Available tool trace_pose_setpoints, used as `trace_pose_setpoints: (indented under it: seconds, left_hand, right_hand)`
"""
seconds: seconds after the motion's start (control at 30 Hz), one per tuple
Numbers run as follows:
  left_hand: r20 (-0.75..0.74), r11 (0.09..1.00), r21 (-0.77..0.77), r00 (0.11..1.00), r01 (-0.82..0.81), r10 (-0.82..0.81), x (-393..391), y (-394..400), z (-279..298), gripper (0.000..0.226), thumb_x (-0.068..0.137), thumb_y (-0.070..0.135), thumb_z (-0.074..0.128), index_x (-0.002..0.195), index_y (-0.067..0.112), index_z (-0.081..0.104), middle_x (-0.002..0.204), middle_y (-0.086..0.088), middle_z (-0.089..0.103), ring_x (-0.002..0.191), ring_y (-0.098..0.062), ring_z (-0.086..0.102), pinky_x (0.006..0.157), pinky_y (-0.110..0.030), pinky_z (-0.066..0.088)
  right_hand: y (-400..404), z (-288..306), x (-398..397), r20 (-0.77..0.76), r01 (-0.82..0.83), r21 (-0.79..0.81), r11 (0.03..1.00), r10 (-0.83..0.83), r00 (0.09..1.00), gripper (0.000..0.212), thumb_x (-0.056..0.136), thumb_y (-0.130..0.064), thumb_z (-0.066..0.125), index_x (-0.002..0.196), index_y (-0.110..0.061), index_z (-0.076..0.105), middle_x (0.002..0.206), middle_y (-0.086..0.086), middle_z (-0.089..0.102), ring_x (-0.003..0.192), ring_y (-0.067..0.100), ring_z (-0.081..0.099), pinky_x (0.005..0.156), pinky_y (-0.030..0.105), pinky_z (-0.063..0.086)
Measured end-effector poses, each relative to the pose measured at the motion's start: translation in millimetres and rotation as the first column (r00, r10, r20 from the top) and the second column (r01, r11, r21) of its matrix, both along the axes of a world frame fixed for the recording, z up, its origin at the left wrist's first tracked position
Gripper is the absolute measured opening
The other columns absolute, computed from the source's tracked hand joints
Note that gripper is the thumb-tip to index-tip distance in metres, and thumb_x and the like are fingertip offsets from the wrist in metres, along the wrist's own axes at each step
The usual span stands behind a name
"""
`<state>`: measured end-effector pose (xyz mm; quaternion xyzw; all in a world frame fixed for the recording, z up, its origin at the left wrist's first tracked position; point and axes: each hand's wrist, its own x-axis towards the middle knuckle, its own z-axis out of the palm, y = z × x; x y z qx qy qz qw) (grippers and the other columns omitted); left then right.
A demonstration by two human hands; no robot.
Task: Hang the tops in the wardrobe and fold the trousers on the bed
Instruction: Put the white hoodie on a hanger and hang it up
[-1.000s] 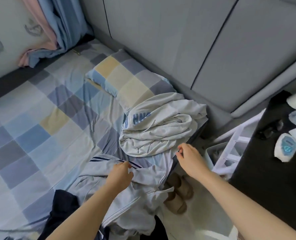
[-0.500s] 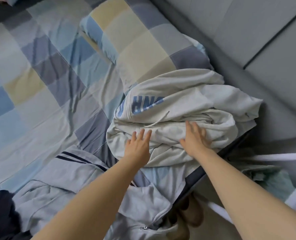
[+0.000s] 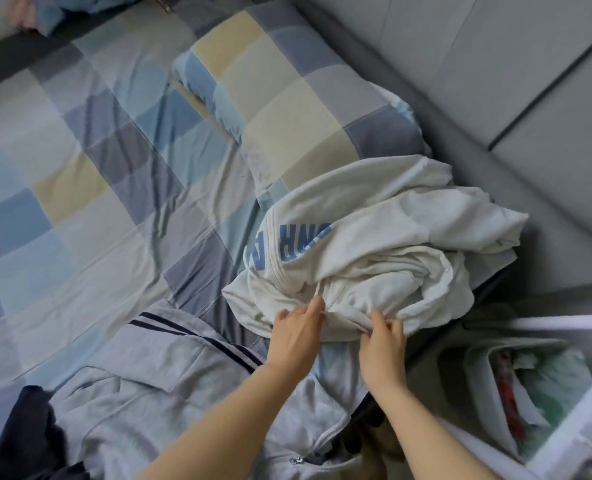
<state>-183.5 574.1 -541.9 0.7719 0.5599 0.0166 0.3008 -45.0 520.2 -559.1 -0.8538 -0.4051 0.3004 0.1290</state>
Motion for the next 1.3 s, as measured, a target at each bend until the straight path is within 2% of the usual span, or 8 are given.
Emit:
trace_pose_setpoints:
  seconds: [0.23,0.43,0.6,0.8,0.93,1.03,1.17,1.3]
  left_hand:
    - [0.383,0.971,-0.198,0.901,-0.135,0.203,-20,-27,136,0.011,0.103,0.032,0.039,0.096,0.026,0.045,0.074,0.009,0.058,0.057,-0.005,0.053,0.057,-0.028,0.047]
    - [0.511,0.987,-0.15,0.859,0.05,0.034,-37,-47,261,0.008,0.102,0.024,0.044,0.099,0.027,0.051,0.063,0.009,0.049,0.055,-0.001,0.046,0.051,-0.018,0.032]
    - [0.551,0.985,-0.149,0.835,0.089,0.008,-81,-84,350,0.007,0.101,0.03,0.047,0.095,0.032,0.051,0.067,0.0,0.057,0.056,-0.01,0.048,0.054,-0.026,0.038]
    - [0.647,0.949,-0.152,0.754,0.276,-0.115,-149,-173,466,0.006,0.098,0.031,0.05,0.1,0.036,0.048,0.061,0.005,0.048,0.054,-0.01,0.039,0.055,-0.027,0.034]
    - [0.734,0.76,-0.436,0.679,0.482,-0.009,-180,-201,536,0.049,0.092,0.032,0.064,0.126,0.049,0.032,0.075,0.002,0.063,0.071,-0.015,0.064,0.069,-0.028,0.053]
    - [0.664,0.787,-0.536,0.728,0.307,0.168,-182,-203,553,0.057,0.088,0.031,0.07,0.132,0.033,0.034,0.101,-0.007,0.062,0.089,-0.029,0.07,0.086,-0.043,0.057]
    - [0.494,0.97,-0.241,0.865,0.046,0.081,-163,-226,537,0.081,0.072,0.026,0.085,0.127,0.012,0.027,0.119,0.0,0.022,0.115,-0.022,0.034,0.096,-0.031,0.036]
    - [0.466,0.989,-0.078,0.872,-0.124,0.146,-152,-261,533,0.081,0.071,0.024,0.079,0.132,0.012,0.028,0.124,-0.009,0.026,0.121,-0.036,0.031,0.098,-0.042,0.033]
  right_hand:
    - [-5,125,-24,-0.172,0.394,0.329,0.858,-0.356,0.918,0.025,0.094,0.0,0.045,0.107,-0.017,0.058,0.112,0.002,0.049,0.103,0.018,0.049,0.09,0.031,0.044]
    - [-29,246,-43,-0.438,0.652,0.3,0.696,-0.506,0.743,0.029,0.098,-0.008,0.036,0.104,-0.029,0.055,0.105,-0.001,0.059,0.097,0.022,0.057,0.082,0.041,0.051]
    - [-75,361,-89,-0.741,0.799,0.303,0.52,-0.399,0.54,0.044,0.094,0.001,0.034,0.095,-0.034,0.061,0.109,0.001,0.063,0.102,0.026,0.061,0.083,0.049,0.056]
    - [-169,502,-152,-0.811,0.804,0.526,0.277,-0.123,0.572,0.044,0.083,0.016,0.034,0.079,-0.012,0.068,0.091,0.004,0.07,0.092,0.024,0.066,0.074,0.031,0.056]
    - [-231,586,-183,-0.749,0.725,0.65,0.23,0.028,0.662,0.051,0.079,0.017,0.03,0.063,-0.017,0.064,0.083,0.007,0.067,0.087,0.021,0.064,0.08,0.029,0.054]
    - [-269,631,-196,-0.726,0.707,0.686,0.173,0.105,0.679,0.052,0.074,0.019,0.027,0.06,-0.017,0.062,0.082,0.007,0.066,0.088,0.02,0.062,0.086,0.028,0.049]
    - [-310,670,-208,-0.706,0.703,0.703,0.111,0.236,0.668,0.046,0.074,0.016,0.03,0.062,-0.015,0.062,0.084,0.006,0.066,0.094,0.023,0.061,0.099,0.041,0.046]
    - [-367,705,-205,-0.658,0.689,0.725,-0.001,0.297,0.693,0.035,0.069,0.01,0.038,0.06,-0.015,0.061,0.083,0.004,0.066,0.092,0.022,0.061,0.095,0.039,0.048]
